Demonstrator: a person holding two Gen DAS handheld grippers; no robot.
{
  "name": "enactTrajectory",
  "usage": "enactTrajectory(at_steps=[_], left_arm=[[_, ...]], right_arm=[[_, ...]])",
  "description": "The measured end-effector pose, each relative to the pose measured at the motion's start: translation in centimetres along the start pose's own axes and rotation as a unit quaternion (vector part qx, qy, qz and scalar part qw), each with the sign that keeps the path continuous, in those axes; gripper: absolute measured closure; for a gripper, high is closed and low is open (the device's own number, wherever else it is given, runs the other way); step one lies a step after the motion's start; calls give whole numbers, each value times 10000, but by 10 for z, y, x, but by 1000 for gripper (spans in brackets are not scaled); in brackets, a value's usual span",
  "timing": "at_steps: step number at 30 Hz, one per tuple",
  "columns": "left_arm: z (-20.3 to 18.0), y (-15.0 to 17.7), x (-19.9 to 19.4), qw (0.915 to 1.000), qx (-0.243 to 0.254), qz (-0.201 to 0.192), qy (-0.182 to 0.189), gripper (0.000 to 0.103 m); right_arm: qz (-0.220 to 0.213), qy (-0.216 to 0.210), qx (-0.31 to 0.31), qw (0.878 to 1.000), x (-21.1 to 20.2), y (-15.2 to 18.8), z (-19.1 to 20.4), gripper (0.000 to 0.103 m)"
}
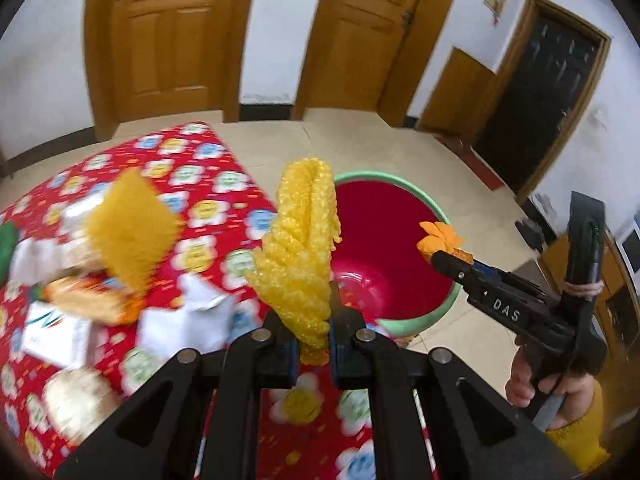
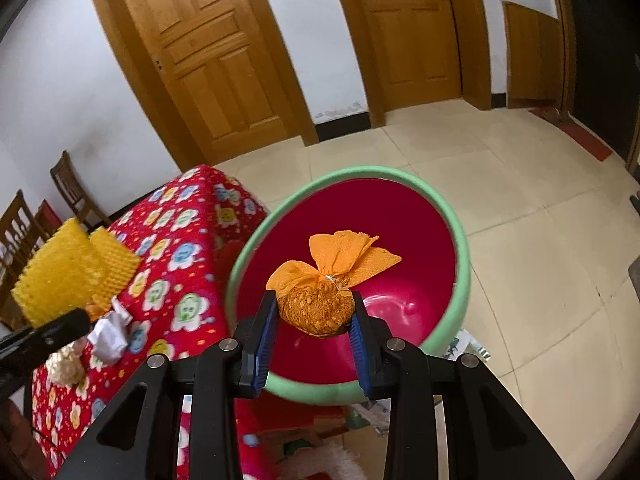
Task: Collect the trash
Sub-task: 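Carry both items over the red bin and open both tools to drop them, then grasp the crumpled paper ball with the left tool while the right grasps white tissue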
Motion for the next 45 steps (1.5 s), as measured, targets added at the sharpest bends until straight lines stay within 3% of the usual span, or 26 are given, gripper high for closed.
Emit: enactTrajectory(at_steps=[11, 15, 18, 22, 33, 45], left_arm=[[-36, -7, 72, 9975, 568, 355, 202, 92], [-41, -7, 80, 9972, 637, 362, 139, 59], [-39, -8, 80, 9975, 613, 337, 39, 57], [-35, -7, 71, 9984, 473, 302, 13, 57], [-3, 2, 15, 9998, -51, 22, -214, 57], [53, 23, -57, 9950, -485, -259, -836, 57]], right_arm=[[119, 36, 260, 9996, 21, 3, -30, 63], [123, 38, 337, 9993, 23, 3, -34, 59], [87, 44, 408, 9991, 23, 2, -33, 54], [91, 20, 484, 9988, 17, 2, -31, 47], [-93, -115, 334, 9993, -14, 5, -5, 45], [-216, -426, 199, 9987, -50, 17, 39, 39]])
Point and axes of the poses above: each gripper's, at about its wrist camera, not at the fingertips, and x roughly the way its jaws point, z to its left, y to its underside, the point moved 4 cm from there along x, roughly the way its jaws point, and after that the axes turned 6 degrees about -z, right-handed, at the moved point
